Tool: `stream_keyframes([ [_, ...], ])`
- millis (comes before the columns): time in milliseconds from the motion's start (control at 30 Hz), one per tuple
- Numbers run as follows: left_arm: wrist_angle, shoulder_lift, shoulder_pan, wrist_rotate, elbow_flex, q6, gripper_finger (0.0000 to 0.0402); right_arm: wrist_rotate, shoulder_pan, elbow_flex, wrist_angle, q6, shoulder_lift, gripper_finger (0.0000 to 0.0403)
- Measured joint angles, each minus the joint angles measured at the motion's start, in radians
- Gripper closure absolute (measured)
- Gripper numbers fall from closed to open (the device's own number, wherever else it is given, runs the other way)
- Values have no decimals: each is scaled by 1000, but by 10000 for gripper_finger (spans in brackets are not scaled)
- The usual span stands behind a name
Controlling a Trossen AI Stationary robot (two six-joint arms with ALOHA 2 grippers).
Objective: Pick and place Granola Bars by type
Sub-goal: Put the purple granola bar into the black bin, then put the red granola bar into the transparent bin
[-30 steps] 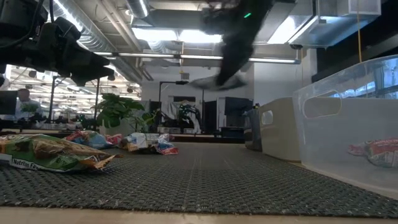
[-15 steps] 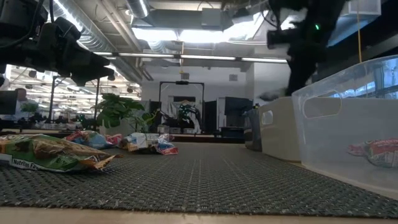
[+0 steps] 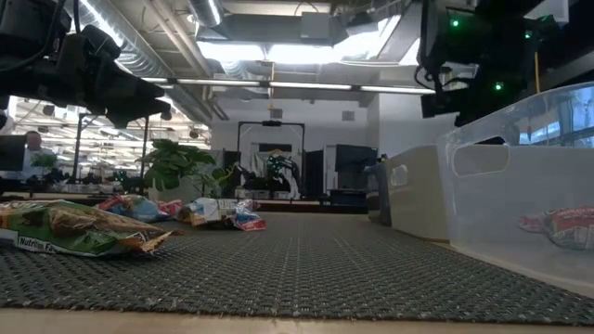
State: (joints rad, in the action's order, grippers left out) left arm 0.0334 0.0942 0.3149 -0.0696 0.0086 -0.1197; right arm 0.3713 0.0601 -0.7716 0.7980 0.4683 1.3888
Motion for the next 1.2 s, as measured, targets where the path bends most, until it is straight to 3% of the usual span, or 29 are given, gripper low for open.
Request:
stream_keyframes([
  [133,0,0,0,0,0,-1,169,13,-14,11,-3,35,0,312],
  [300,0,0,0,-1,0,-1,171,118,-34,10,-19,49,0,279],
  [400,2,0,0,0,0,1,169,117,-40,10,-31,8,0,269],
  [767,96,0,0,77,0,2,170,109,-44,10,-38,105,0,228],
  [933,132,0,0,80,0,1,169,90,-44,10,-21,62,0,204],
  [1200,124,0,0,51,0,-88,170,69,-37,5,-47,49,-48,199],
])
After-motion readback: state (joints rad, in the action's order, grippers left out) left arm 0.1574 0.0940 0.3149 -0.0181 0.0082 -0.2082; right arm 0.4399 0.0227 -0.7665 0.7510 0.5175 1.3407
